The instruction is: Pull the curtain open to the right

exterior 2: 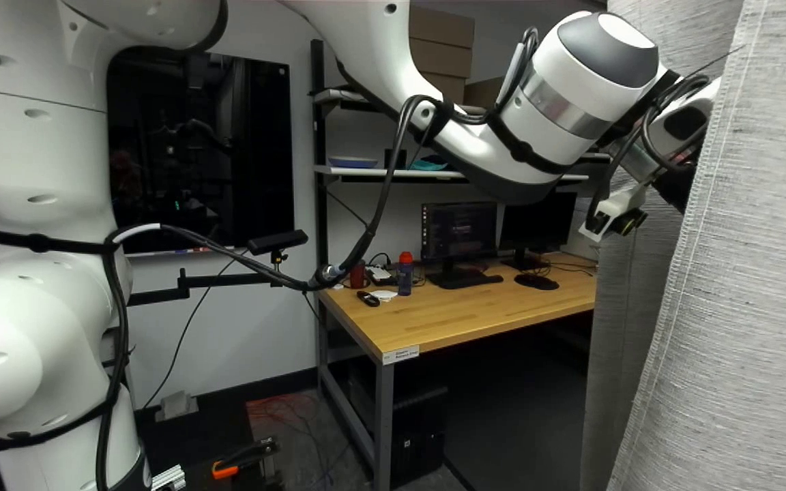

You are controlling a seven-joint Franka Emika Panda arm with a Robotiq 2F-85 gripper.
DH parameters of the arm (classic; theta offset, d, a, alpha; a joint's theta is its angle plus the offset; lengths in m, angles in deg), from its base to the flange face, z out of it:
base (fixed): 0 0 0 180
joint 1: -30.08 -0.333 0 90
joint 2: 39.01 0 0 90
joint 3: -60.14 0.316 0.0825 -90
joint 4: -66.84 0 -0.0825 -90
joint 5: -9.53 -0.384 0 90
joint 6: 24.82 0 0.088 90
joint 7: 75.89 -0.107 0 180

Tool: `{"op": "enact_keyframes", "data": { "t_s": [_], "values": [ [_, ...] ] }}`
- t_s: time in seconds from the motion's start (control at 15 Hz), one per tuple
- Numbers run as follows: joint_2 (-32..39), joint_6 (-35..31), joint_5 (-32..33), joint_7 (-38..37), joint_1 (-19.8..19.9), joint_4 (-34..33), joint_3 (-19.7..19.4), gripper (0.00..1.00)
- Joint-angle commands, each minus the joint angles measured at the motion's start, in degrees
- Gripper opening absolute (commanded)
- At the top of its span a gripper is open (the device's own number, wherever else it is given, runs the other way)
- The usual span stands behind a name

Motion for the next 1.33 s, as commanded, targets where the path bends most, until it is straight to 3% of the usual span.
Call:
{"op": "enact_keyframes", "data": {
  "t_s": [0.0, 0.27, 0.8, 1.0, 1.27],
  "values": [
    [3.7, 3.2, 3.3, -6.4, 1.7, 2.6, -0.7, 0.01],
    [3.9, 5.9, 5.7, -8.9, 1.9, 2.7, -0.3, 0.01],
    [4.2, 7.4, 2.6, -6.8, 2.7, 3.3, 0.0, 0.01],
    [3.6, 4.2, -0.7, -3.7, 3.3, 4.2, 0.2, 0.01],
    [2.8, 2.1, -6.0, -2.4, 0.2, 5.1, 4.1, 0.01]
  ]
}}
